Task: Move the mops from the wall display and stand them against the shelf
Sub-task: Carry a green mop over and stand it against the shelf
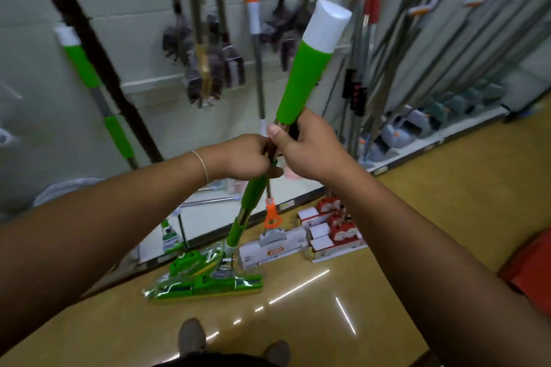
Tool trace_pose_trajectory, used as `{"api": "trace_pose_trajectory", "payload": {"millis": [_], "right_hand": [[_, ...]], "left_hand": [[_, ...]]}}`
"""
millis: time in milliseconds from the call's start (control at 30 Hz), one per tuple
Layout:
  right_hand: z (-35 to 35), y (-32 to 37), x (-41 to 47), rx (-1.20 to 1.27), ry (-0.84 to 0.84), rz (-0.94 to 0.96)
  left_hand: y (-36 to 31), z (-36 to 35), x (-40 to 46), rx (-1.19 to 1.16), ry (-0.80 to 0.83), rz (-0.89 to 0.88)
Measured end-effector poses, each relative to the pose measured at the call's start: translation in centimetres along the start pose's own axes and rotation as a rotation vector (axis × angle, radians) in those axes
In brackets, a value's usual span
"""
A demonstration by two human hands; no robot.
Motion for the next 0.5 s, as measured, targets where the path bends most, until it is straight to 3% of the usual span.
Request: {"api": "trace_pose_trajectory", "payload": {"millis": [300,500], "right_hand": [[18.8,-7.1,-6.6,-0.064,-0.296,-0.153],[29.5,-10.4,-10.5,-0.040,-0.519,-0.222]], "left_hand": [[-19.3,-6.6,7.7,0.052,0.080,-0.263],[-30.9,-10.6,11.4,0.066,0.125,-0.547]]}}
Point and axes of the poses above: each hand's wrist, its own x-axis towards the middle knuckle, its own z-axis out of the back of the hand, y = z × x, the point moved 5 cm from there along x, towards the middle knuckle, and after that the axes turned 1 degree about -z, right-handed, at the moved point
